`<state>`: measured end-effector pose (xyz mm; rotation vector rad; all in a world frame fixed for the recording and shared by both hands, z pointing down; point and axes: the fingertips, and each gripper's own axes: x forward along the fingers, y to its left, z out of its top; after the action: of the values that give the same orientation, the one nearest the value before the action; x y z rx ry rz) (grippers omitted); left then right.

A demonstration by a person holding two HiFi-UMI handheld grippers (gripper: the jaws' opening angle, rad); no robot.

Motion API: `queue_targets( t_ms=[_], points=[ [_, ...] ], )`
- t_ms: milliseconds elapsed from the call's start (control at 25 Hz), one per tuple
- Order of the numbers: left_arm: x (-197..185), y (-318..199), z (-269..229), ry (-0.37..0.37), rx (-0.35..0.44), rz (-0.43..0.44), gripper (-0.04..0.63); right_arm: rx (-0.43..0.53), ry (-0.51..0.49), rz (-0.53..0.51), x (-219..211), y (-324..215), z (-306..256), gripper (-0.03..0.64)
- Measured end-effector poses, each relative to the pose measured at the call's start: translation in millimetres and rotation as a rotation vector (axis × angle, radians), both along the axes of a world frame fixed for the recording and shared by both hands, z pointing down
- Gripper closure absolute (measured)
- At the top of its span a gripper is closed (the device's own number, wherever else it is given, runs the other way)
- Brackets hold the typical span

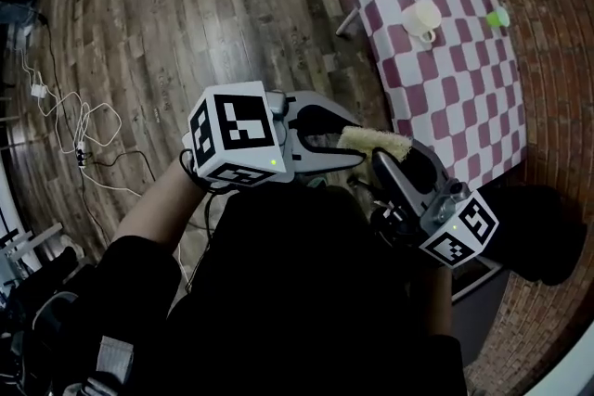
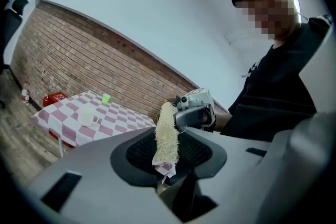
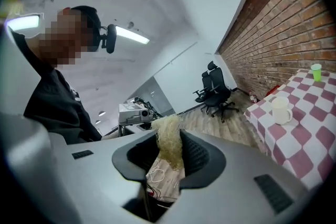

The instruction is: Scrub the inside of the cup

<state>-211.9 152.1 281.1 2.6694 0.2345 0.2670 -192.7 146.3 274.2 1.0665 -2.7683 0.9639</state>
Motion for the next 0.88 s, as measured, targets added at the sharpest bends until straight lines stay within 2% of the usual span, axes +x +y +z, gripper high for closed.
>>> queue_targets(
  t_ms=[120,280,400,640,760,880],
  points=[
    [-5,-18,10,-0.024,0.031,0.002,0.475,-0.023,0.038,-0.005,-7,-18,8,0.485],
    [-4,-37,18,-0.018,-0.021,-0.009,0.503,-0.033,0.062,0.002,-6,-37,15,0.479],
    [7,-57,24,-0.033,-0.032,-0.036,0.509,-0.059,0.033,0.041,11,-57,22,0.459],
    [24,-122,31,-0.139,0.015,-0.151,0.515,-0.045,-0.049,0.139,74,-110,35,0.434],
    [34,-160,31,-0.201,0.015,-0.231,0.515,-0.012,0.044,0.238,127,-143,46,0.436],
    [58,-197,33,-0.254,0.024,-0.289,0.515,-0.045,0.157,0.338,184,-172,69,0.436]
  ],
)
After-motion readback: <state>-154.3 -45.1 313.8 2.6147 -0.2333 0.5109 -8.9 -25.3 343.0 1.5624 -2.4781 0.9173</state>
